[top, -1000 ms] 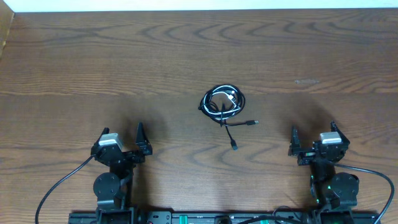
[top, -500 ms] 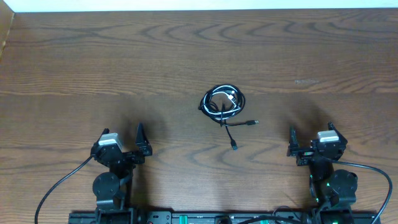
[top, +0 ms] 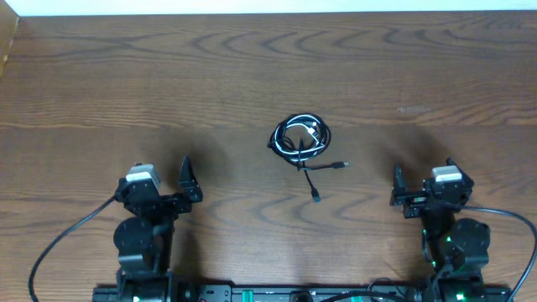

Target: Untangle cables

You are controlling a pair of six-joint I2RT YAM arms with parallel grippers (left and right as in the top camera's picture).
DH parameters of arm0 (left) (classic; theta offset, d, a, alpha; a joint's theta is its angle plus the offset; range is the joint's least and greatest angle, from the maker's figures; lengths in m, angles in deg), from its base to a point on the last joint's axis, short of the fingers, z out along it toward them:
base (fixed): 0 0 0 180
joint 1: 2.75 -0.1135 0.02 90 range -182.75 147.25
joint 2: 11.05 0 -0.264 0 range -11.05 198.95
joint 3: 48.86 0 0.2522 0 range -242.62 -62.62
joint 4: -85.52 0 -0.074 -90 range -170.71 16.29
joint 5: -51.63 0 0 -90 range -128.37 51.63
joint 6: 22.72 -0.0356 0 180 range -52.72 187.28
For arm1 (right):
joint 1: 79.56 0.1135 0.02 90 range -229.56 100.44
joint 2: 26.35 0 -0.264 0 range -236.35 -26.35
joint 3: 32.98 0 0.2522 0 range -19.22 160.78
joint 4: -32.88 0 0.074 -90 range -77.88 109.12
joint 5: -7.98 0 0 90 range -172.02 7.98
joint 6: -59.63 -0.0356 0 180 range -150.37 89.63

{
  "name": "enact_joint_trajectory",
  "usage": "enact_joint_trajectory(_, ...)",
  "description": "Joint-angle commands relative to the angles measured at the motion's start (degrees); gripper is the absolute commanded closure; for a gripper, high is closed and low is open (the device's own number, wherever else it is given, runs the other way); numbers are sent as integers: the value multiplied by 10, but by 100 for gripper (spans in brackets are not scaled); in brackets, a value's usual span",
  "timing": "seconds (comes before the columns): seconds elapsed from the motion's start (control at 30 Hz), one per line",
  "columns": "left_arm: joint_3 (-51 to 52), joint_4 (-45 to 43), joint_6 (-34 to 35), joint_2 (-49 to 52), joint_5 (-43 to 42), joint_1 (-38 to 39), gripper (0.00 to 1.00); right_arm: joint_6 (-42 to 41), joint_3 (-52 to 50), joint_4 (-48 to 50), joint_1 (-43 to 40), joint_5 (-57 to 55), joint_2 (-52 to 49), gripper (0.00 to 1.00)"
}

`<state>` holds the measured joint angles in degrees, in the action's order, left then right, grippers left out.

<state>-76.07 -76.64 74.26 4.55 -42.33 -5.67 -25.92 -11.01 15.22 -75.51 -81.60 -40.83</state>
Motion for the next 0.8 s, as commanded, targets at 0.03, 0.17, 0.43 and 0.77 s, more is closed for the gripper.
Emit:
enact_joint_trajectory(0.03,-56,-2,-20,74,-35,-2,0,6,52,0,1,7,-56,1)
enact_joint_trajectory(0.17,-92,4,-21,136,-47,-2,0,6,89,0,1,15,-110,1)
enact_joint_trajectory(0.43,-179,69,-21,229,-48,-2,0,6,159,-16,1,35,-203,1)
enact_joint_trajectory(0.77,-329,192,-46,345,-106,-2,0,6,287,-87,1,78,-326,1)
